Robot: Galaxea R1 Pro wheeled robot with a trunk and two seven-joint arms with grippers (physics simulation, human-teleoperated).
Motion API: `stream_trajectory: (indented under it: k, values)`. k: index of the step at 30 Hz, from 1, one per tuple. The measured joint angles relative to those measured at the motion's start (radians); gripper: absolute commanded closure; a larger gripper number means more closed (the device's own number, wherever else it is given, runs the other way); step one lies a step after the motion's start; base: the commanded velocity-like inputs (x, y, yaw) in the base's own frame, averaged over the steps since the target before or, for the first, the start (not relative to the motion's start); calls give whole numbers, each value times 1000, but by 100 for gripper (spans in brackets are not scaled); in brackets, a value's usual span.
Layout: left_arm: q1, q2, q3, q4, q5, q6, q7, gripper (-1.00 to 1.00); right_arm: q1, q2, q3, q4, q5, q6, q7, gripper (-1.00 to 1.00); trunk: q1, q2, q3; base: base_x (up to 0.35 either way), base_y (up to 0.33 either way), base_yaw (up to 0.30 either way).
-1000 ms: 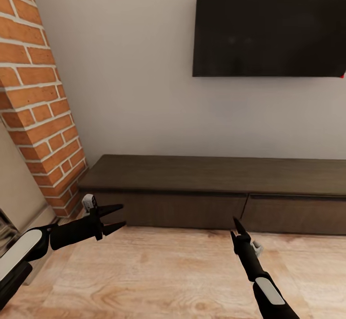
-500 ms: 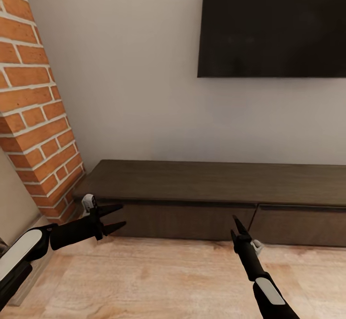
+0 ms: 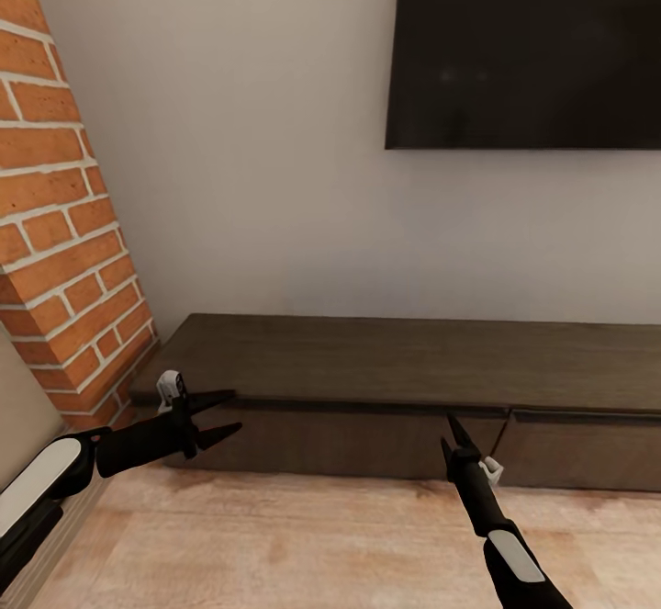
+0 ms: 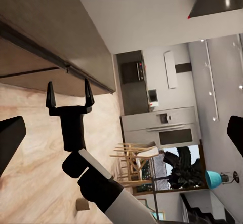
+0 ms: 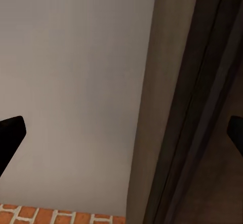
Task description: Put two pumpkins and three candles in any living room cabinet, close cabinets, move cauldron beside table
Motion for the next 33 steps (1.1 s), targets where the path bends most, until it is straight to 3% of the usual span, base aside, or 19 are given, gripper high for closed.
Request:
stream_trajectory:
  k: [5,14,20,33]
  values:
    - [0,-1,0,-6,0,0,-1,-100,0,0,-1,0,0,0,0,-100,0,0,0,11,2,0]
    - [0,-2,-1,-13,2,0,-2,-100,0,0,-3,1,-3,2,4,-100,4,-2,-35,1,0,0]
    - [0,-3,-2,-15,4,1,-3,-100,0,0,-1,0,-51,4,48,-100,7,-3,-58,0,0,0]
    - [1,-6,-24,-31,8,2,-4,-100,0,-4,-1,1,-58,4,59,-100,13,-6,-108,0,0,0]
